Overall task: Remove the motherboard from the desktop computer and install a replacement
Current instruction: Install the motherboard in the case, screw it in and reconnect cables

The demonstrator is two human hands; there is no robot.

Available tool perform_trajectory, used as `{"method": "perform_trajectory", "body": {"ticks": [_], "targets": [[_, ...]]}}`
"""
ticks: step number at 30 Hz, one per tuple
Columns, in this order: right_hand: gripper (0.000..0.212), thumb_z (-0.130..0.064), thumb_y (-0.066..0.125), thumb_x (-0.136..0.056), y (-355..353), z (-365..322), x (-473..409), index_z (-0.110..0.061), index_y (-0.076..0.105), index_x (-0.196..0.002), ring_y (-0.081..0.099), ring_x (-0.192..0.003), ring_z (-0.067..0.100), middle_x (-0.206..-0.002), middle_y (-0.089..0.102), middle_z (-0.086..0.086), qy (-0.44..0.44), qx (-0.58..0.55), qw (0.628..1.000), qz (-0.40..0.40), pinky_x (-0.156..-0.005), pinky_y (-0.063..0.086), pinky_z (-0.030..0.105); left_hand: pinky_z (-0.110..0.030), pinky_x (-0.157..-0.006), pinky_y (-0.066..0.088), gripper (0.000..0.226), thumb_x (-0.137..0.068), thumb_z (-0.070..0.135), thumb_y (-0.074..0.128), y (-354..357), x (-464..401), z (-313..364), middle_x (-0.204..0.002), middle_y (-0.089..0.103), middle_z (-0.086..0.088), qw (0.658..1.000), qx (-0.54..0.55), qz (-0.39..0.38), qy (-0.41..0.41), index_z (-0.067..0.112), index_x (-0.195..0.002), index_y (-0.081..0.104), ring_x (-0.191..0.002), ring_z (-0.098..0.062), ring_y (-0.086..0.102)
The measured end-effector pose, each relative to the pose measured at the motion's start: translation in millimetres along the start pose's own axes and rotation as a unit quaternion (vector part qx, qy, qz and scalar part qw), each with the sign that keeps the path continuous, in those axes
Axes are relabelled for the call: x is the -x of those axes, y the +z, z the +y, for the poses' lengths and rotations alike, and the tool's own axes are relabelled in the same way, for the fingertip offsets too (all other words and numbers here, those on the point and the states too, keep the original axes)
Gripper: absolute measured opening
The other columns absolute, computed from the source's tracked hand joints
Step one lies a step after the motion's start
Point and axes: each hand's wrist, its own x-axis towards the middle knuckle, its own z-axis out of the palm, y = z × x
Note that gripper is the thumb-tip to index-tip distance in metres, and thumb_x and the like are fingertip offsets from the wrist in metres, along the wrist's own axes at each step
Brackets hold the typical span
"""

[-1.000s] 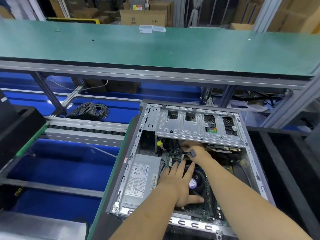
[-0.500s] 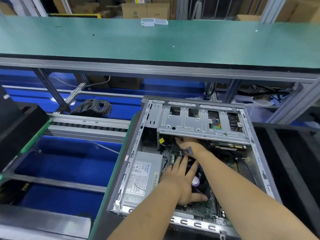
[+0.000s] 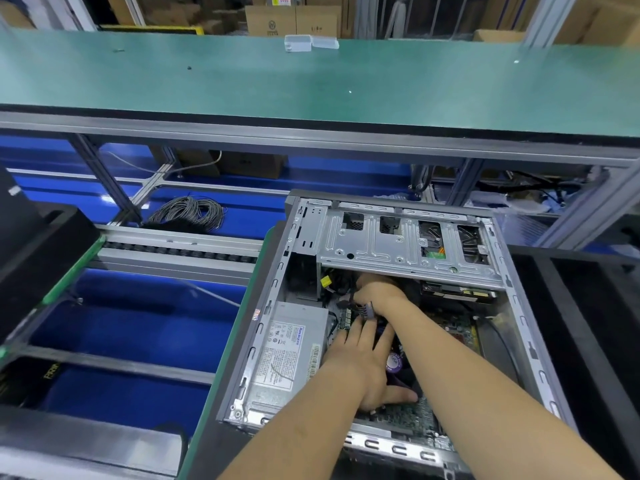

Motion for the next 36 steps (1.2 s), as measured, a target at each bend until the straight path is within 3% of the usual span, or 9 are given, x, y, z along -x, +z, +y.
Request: {"method": "perform_trajectory", "body": {"ticks": [4, 8, 16, 21, 23, 27, 29, 32, 36], "targets": [[0.016, -0.015, 0.057, -0.092, 10, -15, -6, -0.011, 0.053, -0.077, 0.049, -0.062, 0.018, -0.070, 0.050, 0.003, 0.007, 0.013, 0.999, 0.028, -0.048, 0.036, 0.022, -0.050, -0.123, 0.002, 0.106, -0.089, 0.077, 0.040, -2, -1, 0, -0.164, -0.016, -0.014, 1.000, -0.013, -0.010, -0.003, 0.017, -0.158, -0.013, -0.152, -0.035, -0.010], [0.021, -0.011, 0.060, -0.088, 15, -16, -9, -0.013, 0.052, -0.068, 0.046, -0.055, 0.014, -0.066, 0.050, 0.002, 0.022, -0.011, 0.998, 0.054, -0.049, 0.038, 0.020, -0.050, -0.122, 0.005, 0.098, -0.092, 0.072, 0.040, -1, 0, -1, -0.163, -0.005, -0.017, 0.999, -0.036, -0.012, 0.000, 0.014, -0.158, -0.004, -0.149, -0.037, 0.000], [0.016, -0.014, 0.054, -0.091, 23, -6, -11, -0.013, 0.057, -0.075, 0.053, -0.067, 0.021, -0.068, 0.054, 0.000, -0.016, -0.071, 0.993, 0.090, -0.053, 0.037, 0.022, -0.049, -0.122, 0.008, 0.099, -0.089, 0.078, 0.039, -2, 1, 0, -0.160, 0.004, -0.017, 1.000, -0.019, -0.008, 0.007, 0.018, -0.158, 0.002, -0.147, -0.037, 0.005], [0.024, -0.029, 0.046, -0.099, 21, -8, -12, -0.016, 0.065, -0.108, 0.052, -0.085, 0.026, -0.104, 0.068, 0.011, -0.004, -0.110, 0.983, 0.149, -0.073, 0.038, 0.028, -0.049, -0.123, 0.000, 0.101, -0.090, 0.076, 0.039, -2, 0, -1, -0.164, -0.017, -0.016, 1.000, -0.013, -0.018, 0.006, 0.020, -0.158, -0.010, -0.151, -0.033, -0.013], [0.029, -0.027, 0.042, -0.103, 17, -3, -14, -0.012, 0.062, -0.116, 0.059, -0.099, 0.030, -0.117, 0.066, 0.013, 0.016, -0.119, 0.978, 0.169, -0.077, 0.040, 0.028, -0.049, -0.123, -0.002, 0.102, -0.090, 0.076, 0.040, -1, 0, 0, -0.163, -0.023, -0.014, 1.000, -0.001, -0.016, 0.006, 0.022, -0.158, -0.014, -0.151, -0.031, -0.018], [0.036, -0.029, 0.042, -0.104, 8, 14, -20, -0.010, 0.053, -0.134, 0.050, -0.127, 0.029, -0.140, 0.054, 0.010, 0.013, -0.210, 0.968, 0.135, -0.091, 0.042, 0.025, -0.048, -0.123, -0.003, 0.107, -0.086, 0.081, 0.042, -2, -1, -1, -0.164, -0.024, -0.011, 1.000, 0.020, -0.009, 0.005, 0.029, -0.155, -0.022, -0.152, -0.029, -0.020], [0.035, -0.035, 0.042, -0.104, 6, 20, -20, -0.015, 0.055, -0.129, 0.051, -0.122, 0.027, -0.131, 0.057, 0.007, -0.011, -0.196, 0.973, 0.118, -0.094, 0.035, 0.028, -0.049, -0.123, -0.002, 0.108, -0.085, 0.082, 0.041, -2, 0, -1, -0.164, -0.024, -0.010, 1.000, 0.020, -0.004, 0.005, 0.031, -0.155, -0.024, -0.152, -0.030, -0.019], [0.011, -0.023, 0.051, -0.099, 9, 29, -17, -0.016, 0.058, -0.095, 0.052, -0.088, 0.021, -0.097, 0.055, 0.008, -0.031, -0.109, 0.993, 0.039, -0.074, 0.037, 0.027, -0.048, -0.123, -0.002, 0.107, -0.086, 0.081, 0.041, -2, 0, -1, -0.164, -0.026, -0.009, 1.000, 0.018, -0.001, 0.005, 0.031, -0.154, -0.025, -0.152, -0.029, -0.019], [0.019, -0.014, 0.058, -0.090, 14, 23, -21, -0.016, 0.047, -0.075, 0.044, -0.069, 0.019, -0.071, 0.043, 0.000, -0.047, 0.014, 0.998, 0.050, -0.060, 0.035, 0.026, -0.048, -0.123, -0.002, 0.107, -0.086, 0.082, 0.039, -2, 1, -1, -0.164, -0.025, -0.011, 1.000, 0.015, -0.008, 0.003, 0.029, -0.155, -0.024, -0.152, -0.029, -0.020]]}}
